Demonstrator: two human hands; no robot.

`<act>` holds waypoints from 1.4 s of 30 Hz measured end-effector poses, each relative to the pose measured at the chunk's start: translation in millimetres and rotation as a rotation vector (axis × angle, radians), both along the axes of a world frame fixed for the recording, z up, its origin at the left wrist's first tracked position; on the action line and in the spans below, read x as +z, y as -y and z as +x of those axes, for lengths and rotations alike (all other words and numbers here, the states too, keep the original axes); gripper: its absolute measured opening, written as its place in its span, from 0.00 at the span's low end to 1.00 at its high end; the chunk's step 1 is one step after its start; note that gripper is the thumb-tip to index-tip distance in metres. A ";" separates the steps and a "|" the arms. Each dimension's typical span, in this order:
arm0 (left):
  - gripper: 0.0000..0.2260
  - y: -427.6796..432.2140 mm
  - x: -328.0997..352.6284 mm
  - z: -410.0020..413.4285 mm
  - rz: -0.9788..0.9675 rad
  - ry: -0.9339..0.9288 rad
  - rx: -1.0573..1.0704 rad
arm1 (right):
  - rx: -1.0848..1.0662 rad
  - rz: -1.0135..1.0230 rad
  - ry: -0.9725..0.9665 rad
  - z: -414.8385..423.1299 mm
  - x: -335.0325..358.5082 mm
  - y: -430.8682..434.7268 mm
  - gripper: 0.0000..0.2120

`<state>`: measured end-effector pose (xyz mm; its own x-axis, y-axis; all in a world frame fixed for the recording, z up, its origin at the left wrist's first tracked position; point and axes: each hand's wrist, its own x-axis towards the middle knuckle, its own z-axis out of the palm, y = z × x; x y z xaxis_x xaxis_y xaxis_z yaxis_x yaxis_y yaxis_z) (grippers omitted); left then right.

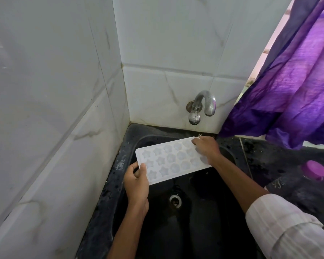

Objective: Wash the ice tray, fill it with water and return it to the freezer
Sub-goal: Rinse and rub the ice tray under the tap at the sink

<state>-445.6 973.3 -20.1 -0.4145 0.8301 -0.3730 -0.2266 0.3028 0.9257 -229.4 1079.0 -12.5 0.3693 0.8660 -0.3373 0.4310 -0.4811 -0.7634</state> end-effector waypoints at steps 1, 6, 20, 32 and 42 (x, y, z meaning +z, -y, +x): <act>0.07 0.6 0.4 -0.8 0.001 -0.002 0.000 | -0.006 0.011 0.009 -1.9 -0.2 2.2 0.07; 0.06 5.2 1.4 -2.6 0.017 -0.031 -0.005 | -0.107 -0.020 -0.242 -4.4 6.0 10.6 0.05; 0.09 35.8 10.5 30.0 0.526 -0.774 -0.171 | 0.096 -0.140 -0.403 21.3 -27.2 24.1 0.19; 0.05 40.0 10.9 71.6 0.308 -0.459 0.117 | 0.201 0.000 -0.479 45.5 -24.4 25.3 0.25; 0.06 42.3 9.9 83.8 0.042 0.124 0.285 | 0.239 0.148 -0.493 63.3 -3.8 14.2 0.10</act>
